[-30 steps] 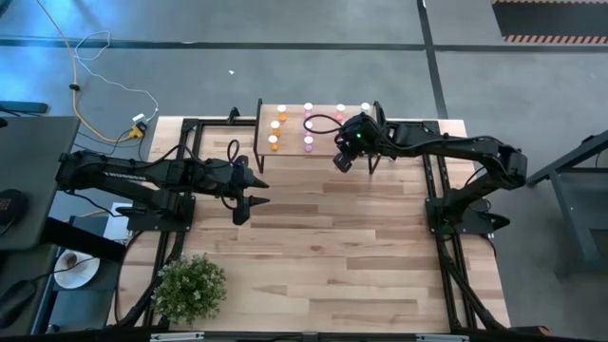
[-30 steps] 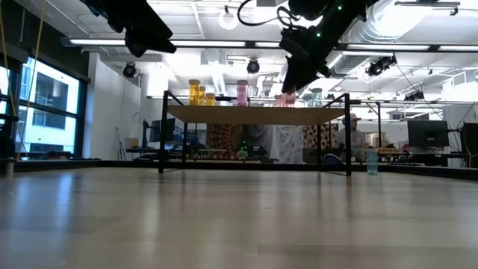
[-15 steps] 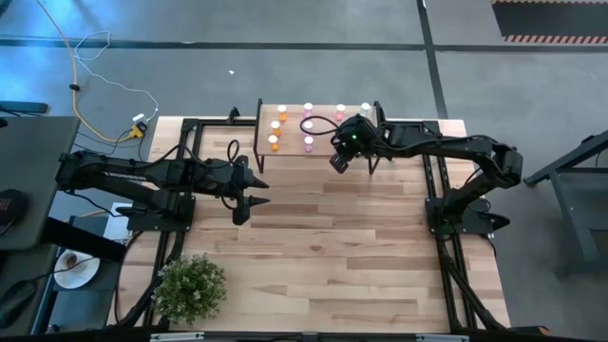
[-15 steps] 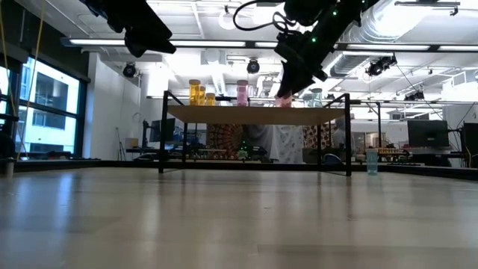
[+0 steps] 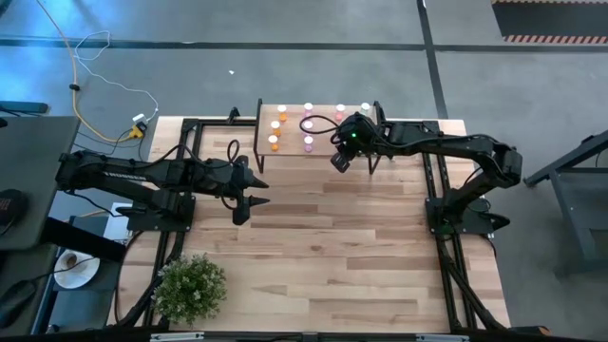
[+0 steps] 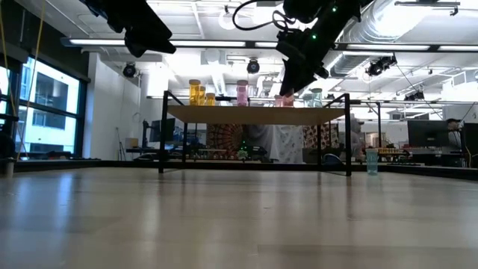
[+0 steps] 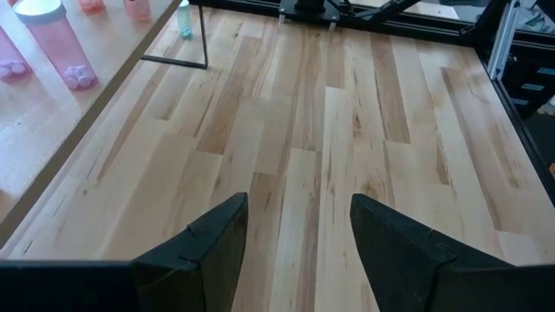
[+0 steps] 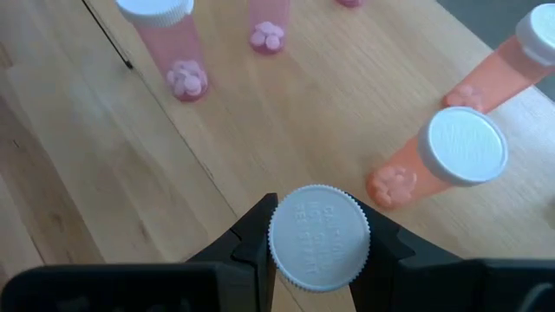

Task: Pick and place medicine bottles onto shelf by color
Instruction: Put the red pill bottle on the shelf aligned with the other red pill bottles

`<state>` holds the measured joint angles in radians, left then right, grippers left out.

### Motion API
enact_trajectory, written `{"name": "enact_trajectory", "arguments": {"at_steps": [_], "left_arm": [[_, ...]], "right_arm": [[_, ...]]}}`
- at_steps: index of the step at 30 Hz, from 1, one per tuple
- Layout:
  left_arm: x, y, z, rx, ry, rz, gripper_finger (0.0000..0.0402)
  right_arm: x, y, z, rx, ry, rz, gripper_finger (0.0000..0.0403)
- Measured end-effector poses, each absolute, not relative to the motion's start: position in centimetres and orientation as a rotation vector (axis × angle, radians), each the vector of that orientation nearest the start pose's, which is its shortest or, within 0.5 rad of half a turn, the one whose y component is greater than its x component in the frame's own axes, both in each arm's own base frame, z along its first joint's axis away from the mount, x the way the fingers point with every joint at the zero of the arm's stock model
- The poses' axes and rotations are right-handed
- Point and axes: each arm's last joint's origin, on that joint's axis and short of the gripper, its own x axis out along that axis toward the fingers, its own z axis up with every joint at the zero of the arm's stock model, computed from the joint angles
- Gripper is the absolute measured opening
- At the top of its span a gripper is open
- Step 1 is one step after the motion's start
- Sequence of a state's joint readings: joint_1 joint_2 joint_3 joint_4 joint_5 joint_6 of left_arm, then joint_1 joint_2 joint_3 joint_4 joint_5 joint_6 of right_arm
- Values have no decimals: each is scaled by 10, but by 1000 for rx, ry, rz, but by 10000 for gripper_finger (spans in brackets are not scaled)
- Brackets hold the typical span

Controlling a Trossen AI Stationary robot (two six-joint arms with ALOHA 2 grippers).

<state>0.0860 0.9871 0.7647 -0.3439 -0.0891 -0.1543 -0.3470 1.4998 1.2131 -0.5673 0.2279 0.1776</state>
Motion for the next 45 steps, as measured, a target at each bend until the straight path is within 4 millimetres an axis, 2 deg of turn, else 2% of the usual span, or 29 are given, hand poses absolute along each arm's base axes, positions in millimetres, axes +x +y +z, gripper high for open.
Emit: {"name": "enact_trajectory", "arguments": {"at_steps": [28, 37, 45], "left_arm": [[207, 20, 276, -149, 557, 214, 196], [207, 20, 276, -149, 557, 214, 196], [207, 20, 276, -149, 556, 214, 196]], "right_arm": [[300, -116, 277, 231, 820, -633, 95], [299, -115, 273, 237, 845, -631, 129], [300, -116, 274, 233, 834, -632, 131]]}}
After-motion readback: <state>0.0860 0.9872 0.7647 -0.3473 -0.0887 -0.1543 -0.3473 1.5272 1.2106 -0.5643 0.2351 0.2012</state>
